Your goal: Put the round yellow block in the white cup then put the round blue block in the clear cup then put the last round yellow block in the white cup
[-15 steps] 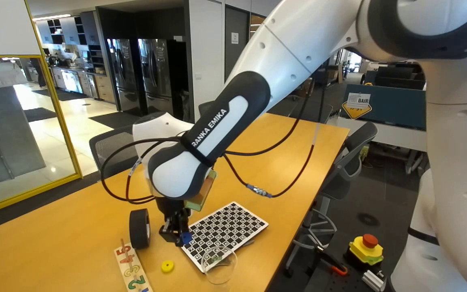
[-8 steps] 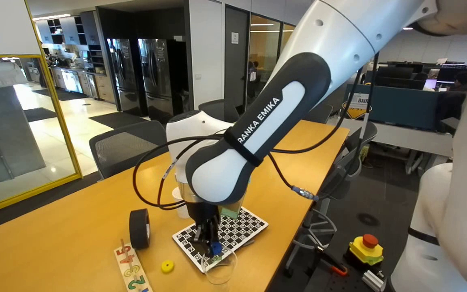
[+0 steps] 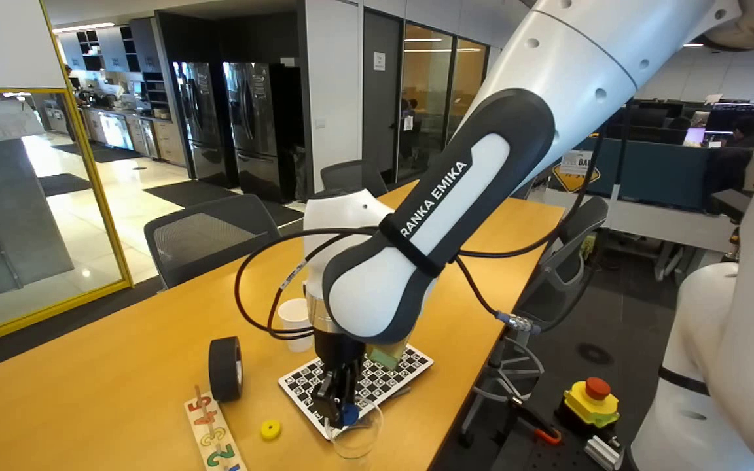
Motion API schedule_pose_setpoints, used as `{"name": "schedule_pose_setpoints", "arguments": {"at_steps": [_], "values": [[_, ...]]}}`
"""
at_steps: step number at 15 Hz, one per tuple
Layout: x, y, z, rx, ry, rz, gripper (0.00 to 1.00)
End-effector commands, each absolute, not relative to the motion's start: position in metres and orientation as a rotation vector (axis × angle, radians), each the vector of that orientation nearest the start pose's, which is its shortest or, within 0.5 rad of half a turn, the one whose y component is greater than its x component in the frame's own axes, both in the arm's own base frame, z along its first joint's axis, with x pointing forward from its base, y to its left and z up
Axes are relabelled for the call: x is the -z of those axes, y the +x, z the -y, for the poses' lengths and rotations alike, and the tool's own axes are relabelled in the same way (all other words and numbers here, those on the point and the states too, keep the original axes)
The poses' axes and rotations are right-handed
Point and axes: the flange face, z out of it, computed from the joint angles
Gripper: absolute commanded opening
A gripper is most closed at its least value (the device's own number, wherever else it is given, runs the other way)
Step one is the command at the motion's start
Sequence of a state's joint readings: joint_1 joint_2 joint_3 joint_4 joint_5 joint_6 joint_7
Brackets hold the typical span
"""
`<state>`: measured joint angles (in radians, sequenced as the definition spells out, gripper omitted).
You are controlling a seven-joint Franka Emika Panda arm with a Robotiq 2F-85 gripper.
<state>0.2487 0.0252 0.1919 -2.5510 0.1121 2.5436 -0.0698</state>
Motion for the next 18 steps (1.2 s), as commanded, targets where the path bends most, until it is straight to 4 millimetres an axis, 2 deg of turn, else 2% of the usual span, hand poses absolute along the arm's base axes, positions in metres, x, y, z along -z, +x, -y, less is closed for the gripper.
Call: {"name": "schedule_pose_setpoints", "arguments": {"at_steps": [1, 3, 4, 6, 9, 12, 15, 18], "values": [[-0.259, 0.402, -0.186, 0.003, -3.005, 0.580, 0.22], [-0.257, 0.401, -0.184, 0.000, -3.009, 0.574, 0.22], [-0.256, 0.401, -0.183, -0.015, -3.012, 0.568, 0.66], [-0.256, 0.401, -0.182, -0.030, -3.021, 0.560, 0.75], [-0.261, 0.405, -0.182, -0.015, -3.027, 0.570, 0.99], [-0.272, 0.421, -0.188, 0.013, -3.053, 0.666, 1.00], [-0.280, 0.445, -0.207, 0.055, -3.062, 0.835, 1.00], [-0.268, 0.468, -0.228, 0.072, -3.034, 1.009, 1.00]]}}
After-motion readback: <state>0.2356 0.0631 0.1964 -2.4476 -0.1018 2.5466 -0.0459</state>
